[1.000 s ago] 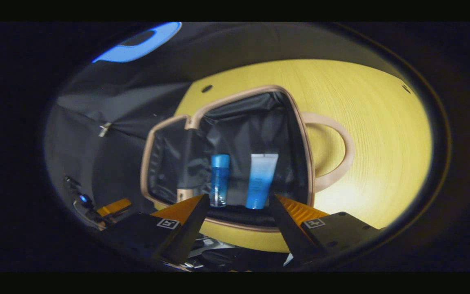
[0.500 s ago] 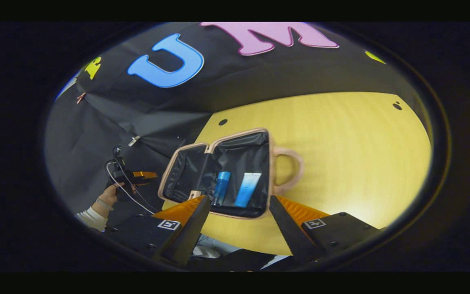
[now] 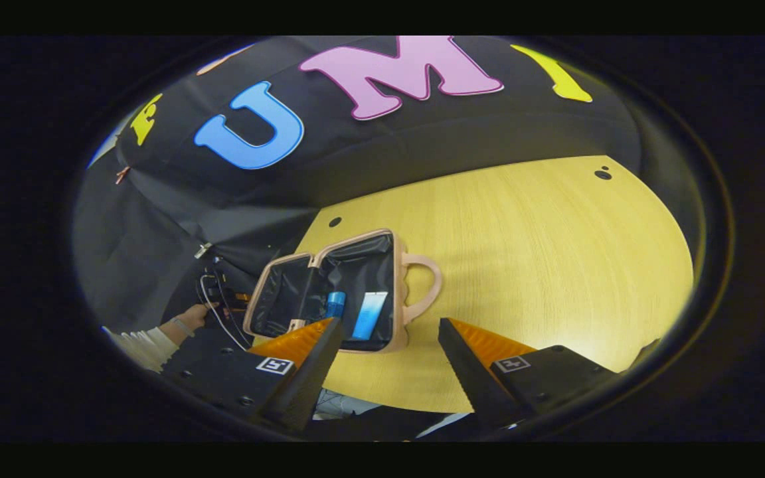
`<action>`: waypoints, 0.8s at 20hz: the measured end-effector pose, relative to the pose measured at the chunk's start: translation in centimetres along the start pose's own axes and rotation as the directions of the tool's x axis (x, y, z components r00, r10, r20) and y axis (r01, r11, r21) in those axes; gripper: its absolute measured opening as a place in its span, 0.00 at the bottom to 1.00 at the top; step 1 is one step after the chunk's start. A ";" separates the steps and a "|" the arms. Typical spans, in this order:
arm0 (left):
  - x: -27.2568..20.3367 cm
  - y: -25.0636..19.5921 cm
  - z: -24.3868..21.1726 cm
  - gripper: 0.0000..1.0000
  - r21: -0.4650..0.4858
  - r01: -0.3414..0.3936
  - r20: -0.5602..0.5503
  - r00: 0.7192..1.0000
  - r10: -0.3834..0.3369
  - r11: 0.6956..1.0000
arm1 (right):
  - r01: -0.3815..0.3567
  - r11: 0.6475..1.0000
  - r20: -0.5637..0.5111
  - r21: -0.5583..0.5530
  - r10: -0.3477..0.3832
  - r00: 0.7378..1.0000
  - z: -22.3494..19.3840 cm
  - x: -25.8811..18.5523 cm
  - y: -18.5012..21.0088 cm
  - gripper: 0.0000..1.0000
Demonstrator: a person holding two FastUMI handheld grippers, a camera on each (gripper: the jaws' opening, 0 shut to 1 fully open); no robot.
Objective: First open the suitcase, pack the skin care products into it, and then close the suitcase.
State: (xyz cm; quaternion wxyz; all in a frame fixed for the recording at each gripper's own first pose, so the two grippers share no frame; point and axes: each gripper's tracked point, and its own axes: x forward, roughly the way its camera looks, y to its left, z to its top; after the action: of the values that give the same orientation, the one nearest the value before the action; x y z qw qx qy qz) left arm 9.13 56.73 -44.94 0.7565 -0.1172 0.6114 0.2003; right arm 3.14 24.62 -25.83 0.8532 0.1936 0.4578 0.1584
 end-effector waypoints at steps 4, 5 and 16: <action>-1.1 -0.5 1.3 0.10 0.088 -0.075 0.066 0.995 0.069 0.993 | 0.003 1.000 0.016 -0.007 -0.003 1.000 -0.3 -1.1 0.2 0.93; -2.6 -0.4 1.3 0.08 0.105 -0.068 0.069 0.996 0.061 0.992 | 0.007 1.000 0.022 -0.018 -0.006 1.000 -0.3 -1.2 0.1 0.93; -24.9 -12.8 6.8 0.06 0.226 0.170 0.371 0.895 -0.246 0.959 | -0.086 0.990 0.069 -0.113 0.094 0.993 0.6 -4.6 -0.1 0.93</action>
State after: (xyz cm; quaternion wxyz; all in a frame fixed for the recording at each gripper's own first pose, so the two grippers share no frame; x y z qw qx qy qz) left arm 16.50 44.24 -20.12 0.8890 -0.0675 0.4460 0.0790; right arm 1.21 22.38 -22.27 0.8709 0.1725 0.4071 0.2146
